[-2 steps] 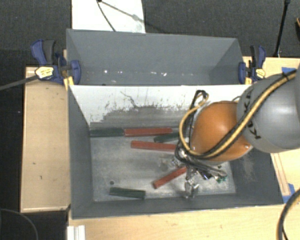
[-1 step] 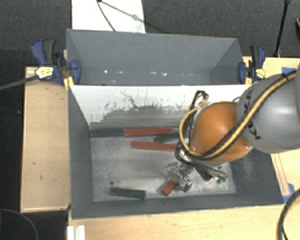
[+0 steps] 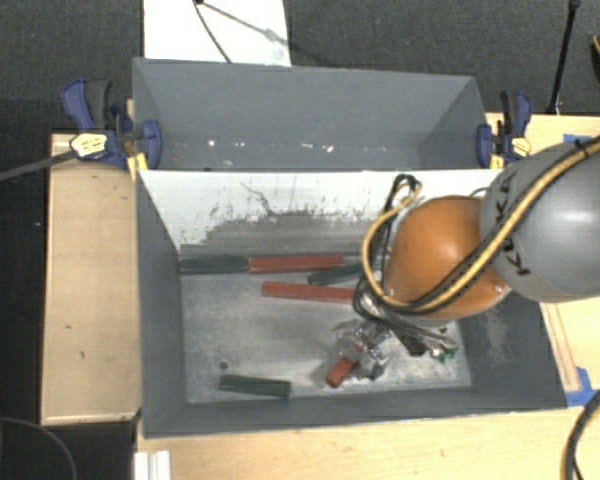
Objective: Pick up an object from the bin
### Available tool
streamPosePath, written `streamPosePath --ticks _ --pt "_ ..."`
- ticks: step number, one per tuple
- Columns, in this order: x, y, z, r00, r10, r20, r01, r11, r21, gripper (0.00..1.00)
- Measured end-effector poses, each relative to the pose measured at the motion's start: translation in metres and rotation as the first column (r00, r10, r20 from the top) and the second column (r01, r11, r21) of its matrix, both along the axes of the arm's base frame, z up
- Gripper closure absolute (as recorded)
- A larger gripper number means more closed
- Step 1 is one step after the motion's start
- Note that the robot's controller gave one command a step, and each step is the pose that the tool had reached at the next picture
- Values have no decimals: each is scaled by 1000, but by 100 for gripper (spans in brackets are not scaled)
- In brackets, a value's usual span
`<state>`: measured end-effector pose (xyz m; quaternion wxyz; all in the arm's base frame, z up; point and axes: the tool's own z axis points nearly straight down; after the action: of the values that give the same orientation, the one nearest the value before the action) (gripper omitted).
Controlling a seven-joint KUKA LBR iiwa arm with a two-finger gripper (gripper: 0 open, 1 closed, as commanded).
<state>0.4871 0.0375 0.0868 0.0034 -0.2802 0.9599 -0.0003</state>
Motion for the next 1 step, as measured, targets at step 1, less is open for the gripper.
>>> streamPosePath --ticks 1 --pt "1 0 25 1000 -5 0 5 1000 0 100"
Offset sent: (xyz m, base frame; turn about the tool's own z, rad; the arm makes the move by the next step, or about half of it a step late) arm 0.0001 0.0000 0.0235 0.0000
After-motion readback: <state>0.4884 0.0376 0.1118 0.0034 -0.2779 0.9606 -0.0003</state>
